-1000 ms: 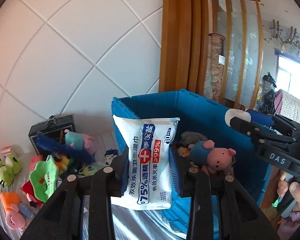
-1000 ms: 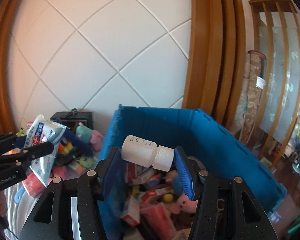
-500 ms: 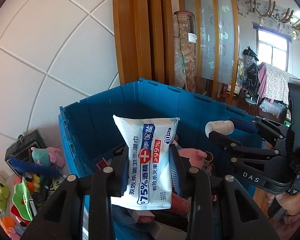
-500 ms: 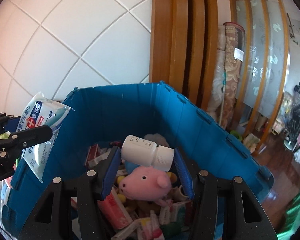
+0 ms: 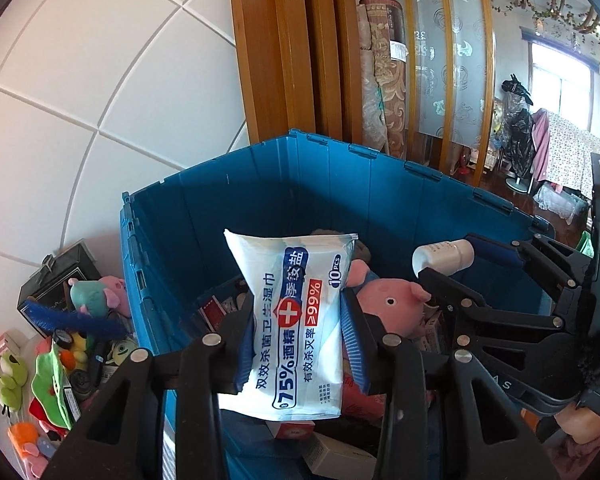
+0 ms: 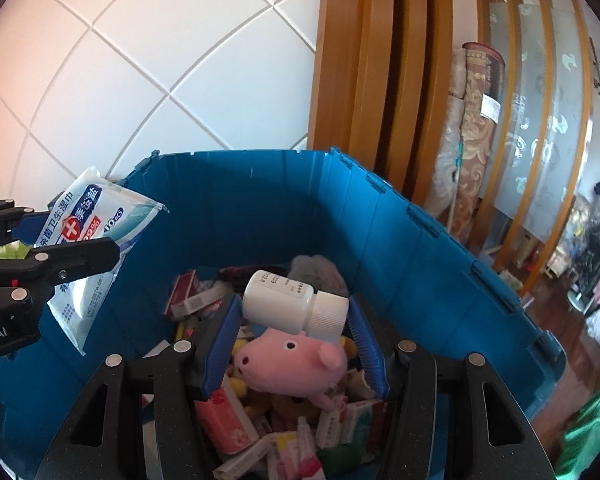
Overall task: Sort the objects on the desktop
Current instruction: 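Carry the wipes pack and pill bottle into the blue crate and release both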
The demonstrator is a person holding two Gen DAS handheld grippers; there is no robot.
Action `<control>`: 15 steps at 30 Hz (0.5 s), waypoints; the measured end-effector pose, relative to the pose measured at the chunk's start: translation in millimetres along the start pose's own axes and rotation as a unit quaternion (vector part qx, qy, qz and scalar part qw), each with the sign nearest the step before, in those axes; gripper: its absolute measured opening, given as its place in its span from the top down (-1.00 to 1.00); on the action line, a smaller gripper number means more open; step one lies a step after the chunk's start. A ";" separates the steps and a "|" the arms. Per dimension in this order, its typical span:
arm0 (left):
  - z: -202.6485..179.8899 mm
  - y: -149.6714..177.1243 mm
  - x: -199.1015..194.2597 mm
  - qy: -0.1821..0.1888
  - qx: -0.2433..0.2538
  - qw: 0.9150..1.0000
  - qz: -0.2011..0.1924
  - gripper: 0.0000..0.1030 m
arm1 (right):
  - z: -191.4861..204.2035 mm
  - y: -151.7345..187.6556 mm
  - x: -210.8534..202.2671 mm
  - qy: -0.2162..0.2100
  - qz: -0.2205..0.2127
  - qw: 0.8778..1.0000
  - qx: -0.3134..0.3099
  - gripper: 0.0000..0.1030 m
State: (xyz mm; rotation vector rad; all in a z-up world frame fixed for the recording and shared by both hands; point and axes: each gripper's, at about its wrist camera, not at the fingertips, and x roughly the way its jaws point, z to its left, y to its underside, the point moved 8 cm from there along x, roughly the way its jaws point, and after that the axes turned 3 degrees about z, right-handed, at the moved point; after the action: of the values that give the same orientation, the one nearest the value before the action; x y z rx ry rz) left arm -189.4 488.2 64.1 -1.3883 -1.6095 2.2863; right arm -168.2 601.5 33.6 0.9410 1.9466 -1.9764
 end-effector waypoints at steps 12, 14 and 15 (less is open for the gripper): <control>3.5 2.2 -5.6 -0.022 0.005 1.000 -0.015 0.05 | 3.3 -0.7 -0.6 -0.002 -0.005 1.000 -0.009 -0.06; 5.1 2.5 -5.7 -0.020 0.001 1.000 -0.016 0.05 | 4.6 -0.6 0.0 -0.005 -0.003 1.000 -0.014 -0.06; 6.3 2.4 -5.3 -0.018 -0.002 1.000 -0.015 0.05 | 5.5 -0.4 0.4 -0.006 -0.001 1.000 -0.017 -0.06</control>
State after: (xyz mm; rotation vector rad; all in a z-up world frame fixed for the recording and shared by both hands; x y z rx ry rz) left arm -189.3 479.9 66.1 -1.3235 -1.6340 2.3056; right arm -170.4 596.4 33.3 0.9172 1.9683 -1.9402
